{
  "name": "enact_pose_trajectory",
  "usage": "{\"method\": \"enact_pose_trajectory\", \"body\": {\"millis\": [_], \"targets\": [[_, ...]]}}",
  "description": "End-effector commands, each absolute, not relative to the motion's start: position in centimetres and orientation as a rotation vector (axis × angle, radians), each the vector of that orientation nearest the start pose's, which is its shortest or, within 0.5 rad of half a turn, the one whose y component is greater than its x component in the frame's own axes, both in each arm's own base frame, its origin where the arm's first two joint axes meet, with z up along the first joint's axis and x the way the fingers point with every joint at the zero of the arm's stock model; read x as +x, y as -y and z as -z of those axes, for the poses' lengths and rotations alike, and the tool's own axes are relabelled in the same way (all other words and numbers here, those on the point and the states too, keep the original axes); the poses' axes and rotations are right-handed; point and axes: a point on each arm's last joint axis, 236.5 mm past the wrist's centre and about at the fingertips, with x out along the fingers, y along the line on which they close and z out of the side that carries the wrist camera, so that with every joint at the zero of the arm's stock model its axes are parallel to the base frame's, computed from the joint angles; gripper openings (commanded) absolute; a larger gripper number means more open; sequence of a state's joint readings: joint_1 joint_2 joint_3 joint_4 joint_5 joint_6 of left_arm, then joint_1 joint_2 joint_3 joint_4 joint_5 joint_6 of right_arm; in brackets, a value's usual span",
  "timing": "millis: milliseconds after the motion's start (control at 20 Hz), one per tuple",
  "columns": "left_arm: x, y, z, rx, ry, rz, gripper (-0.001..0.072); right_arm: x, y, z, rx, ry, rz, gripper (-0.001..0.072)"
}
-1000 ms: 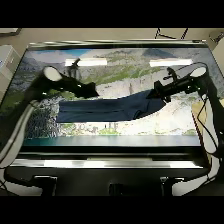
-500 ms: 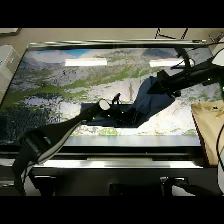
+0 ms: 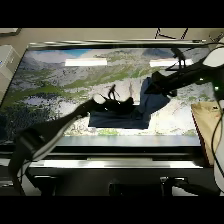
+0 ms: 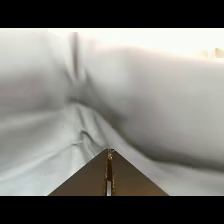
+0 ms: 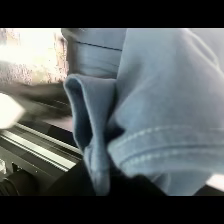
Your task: Fold the clothes and pants, and hang the long-sleeved shirts on hangers.
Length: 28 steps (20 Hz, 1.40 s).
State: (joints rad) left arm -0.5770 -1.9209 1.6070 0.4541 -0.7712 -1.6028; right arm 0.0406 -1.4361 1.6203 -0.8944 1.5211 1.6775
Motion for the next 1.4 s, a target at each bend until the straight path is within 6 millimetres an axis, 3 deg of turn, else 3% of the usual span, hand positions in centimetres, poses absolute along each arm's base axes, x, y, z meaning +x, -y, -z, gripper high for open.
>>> {"method": "enact_pose_trajectory", "body": {"millis": [0, 50, 150, 250, 300, 350, 400, 450, 500, 600, 650, 750, 800, 900, 950, 1000, 1050, 1250, 1350], "targets": [[47.0, 30.6, -4.8, -0.599, -1.155, 0.621, 0.002, 41.7, -21.8, -10.0, 0.596, -1.347, -0.581, 0.0042], [48.6, 25.9, -9.1, -0.547, -1.035, 0.585, 0.002, 42.1, -23.8, -8.8, 0.621, -1.36, -0.605, 0.0042], [49.2, 18.1, -18.1, -0.547, -0.82, 0.506, 0.0021, 42.4, -28.2, -5.8, 0.663, -1.398, -0.636, 0.0043], [47.3, 12.7, -25.9, -0.546, -0.633, 0.448, 0.0021, 41.9, -33.1, -2.4, 0.712, -1.448, -0.66, 0.0043], [45.9, 11.1, -29.0, -0.531, -0.559, 0.434, 0.0021, 41.4, -35.7, -0.6, 0.749, -1.475, -0.673, 0.0053], [44.2, 10.2, -31.7, -0.499, -0.492, 0.431, 0.0021, 40.7, -38.1, 0.8, 0.79, -1.501, -0.681, 0.0222], [42.6, 9.7, -33.6, -0.478, -0.448, 0.427, 0.0021, 39.9, -40.1, 1.9, 0.84, -1.533, -0.698, 0.0605], [41.1, 9.3, -35.1, -0.452, -0.415, 0.42, 0.0021, 39.6, -41.1, 2.2, 0.872, -1.544, -0.727, 0.0696], [39.8, 9.0, -36.1, -0.421, -0.395, 0.409, 0.0021, 39.7, -41.0, 2.0, 0.878, -1.543, -0.741, 0.0708], [37.7, 8.1, -36.8, -0.345, -0.381, 0.369, 0.0021, 41.5, -37.4, 0.6, 0.865, -1.508, -0.737, 0.0706], [36.9, 7.7, -36.8, -0.314, -0.388, 0.352, 0.0022, 42.9, -34.2, -0.3, 0.85, -1.483, -0.708, 0.0706], [35.8, 7.2, -36.3, -0.272, -0.415, 0.329, 0.0022, 44.7, -26.2, -1.1, 0.778, -1.463, -0.594, 0.0705], [35.4, 7.3, -36.1, -0.266, -0.428, 0.33, 0.0022, 45.0, -21.1, -0.8, 0.722, -1.479, -0.491, 0.07], [35.1, 7.5, -35.4, -0.262, -0.459, 0.337, 0.0022, 43.4, -11.3, 1.3, 0.587, -1.571, -0.236, 0.0668], [35.1, 7.5, -35.1, -0.263, -0.468, 0.338, 0.0022, 42.0, -8.1, 2.5, 0.552, -1.634, -0.136, 0.0668], [35.2, 7.5, -34.8, -0.265, -0.475, 0.337, 0.0022, 40.7, -7.1, 3.6, 0.564, -1.682, -0.113, 0.0668], [35.2, 7.5, -34.5, -0.268, -0.483, 0.336, 0.0022, 39.8, -7.7, 4.7, 0.598, -1.71, -0.134, 0.0668], [35.6, 7.5, -32.6, -0.298, -0.529, 0.327, 0.0022, 39.0, -14.2, 8.0, 0.744, -1.639, -0.4, 0.0628], [35.7, 7.4, -32.1, -0.302, -0.54, 0.325, 0.0022, 38.5, -15.1, 9.7, 0.774, -1.65, -0.396, 0.062]]}}
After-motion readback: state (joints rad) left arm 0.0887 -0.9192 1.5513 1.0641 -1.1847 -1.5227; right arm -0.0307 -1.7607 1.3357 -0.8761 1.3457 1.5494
